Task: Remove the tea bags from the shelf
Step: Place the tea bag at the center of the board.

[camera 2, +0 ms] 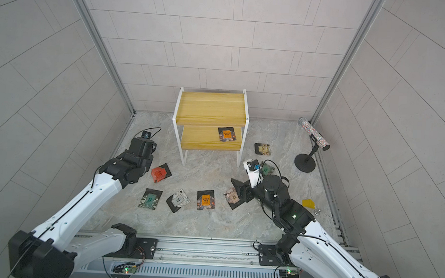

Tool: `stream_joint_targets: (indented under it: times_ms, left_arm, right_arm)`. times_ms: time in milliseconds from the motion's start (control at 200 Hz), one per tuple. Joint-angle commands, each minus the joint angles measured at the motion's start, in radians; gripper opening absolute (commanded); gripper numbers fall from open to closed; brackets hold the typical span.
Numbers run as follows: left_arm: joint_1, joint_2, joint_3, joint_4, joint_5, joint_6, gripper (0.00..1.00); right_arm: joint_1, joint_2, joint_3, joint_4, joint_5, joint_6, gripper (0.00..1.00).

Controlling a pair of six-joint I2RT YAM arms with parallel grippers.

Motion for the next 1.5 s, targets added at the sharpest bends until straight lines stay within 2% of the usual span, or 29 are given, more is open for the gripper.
stream_joint_targets:
  times_ms: [0,220,435,836,1061,1141,1251,1456,1491]
  left_arm:
    - [0.053,0.112,0.054,-0.038,-0.055,-0.083,0.00]
    - [0.127,0.320,0.145,-0.067,-0.054,-0.136,0.00]
    - [0.165,0.449,0.197,-0.095,-0.037,-0.181,0.00]
    - [0.205,0.587,0.202,-0.089,-0.008,-0.199,0.02]
    - [0.206,0.657,0.212,-0.091,0.021,-0.205,0.06]
    - [0.206,0.662,0.213,-0.090,0.034,-0.205,0.13]
    - [0.206,0.669,0.216,-0.093,0.031,-0.208,0.31]
    - [0.205,0.638,0.221,-0.103,0.072,-0.211,0.34]
    - [0.205,0.627,0.223,-0.106,0.080,-0.211,0.38]
  right_arm:
    - [-0.004,-0.010,-0.013,0.013,0.014,-0.010,0.78]
    - [-0.006,-0.023,-0.018,0.015,0.039,-0.009,0.77]
    - [-0.009,-0.057,-0.033,0.015,0.064,-0.017,0.77]
    - [-0.014,-0.060,-0.030,0.015,0.062,-0.020,0.77]
    - [-0.015,-0.073,-0.033,0.008,0.071,-0.021,0.77]
    - [-0.015,-0.076,-0.033,0.006,0.075,-0.022,0.77]
    - [-0.015,-0.073,-0.033,0.006,0.075,-0.023,0.78]
    - [-0.017,-0.065,-0.034,0.008,0.082,-0.023,0.78]
    - [-0.017,-0.065,-0.034,0.009,0.082,-0.023,0.78]
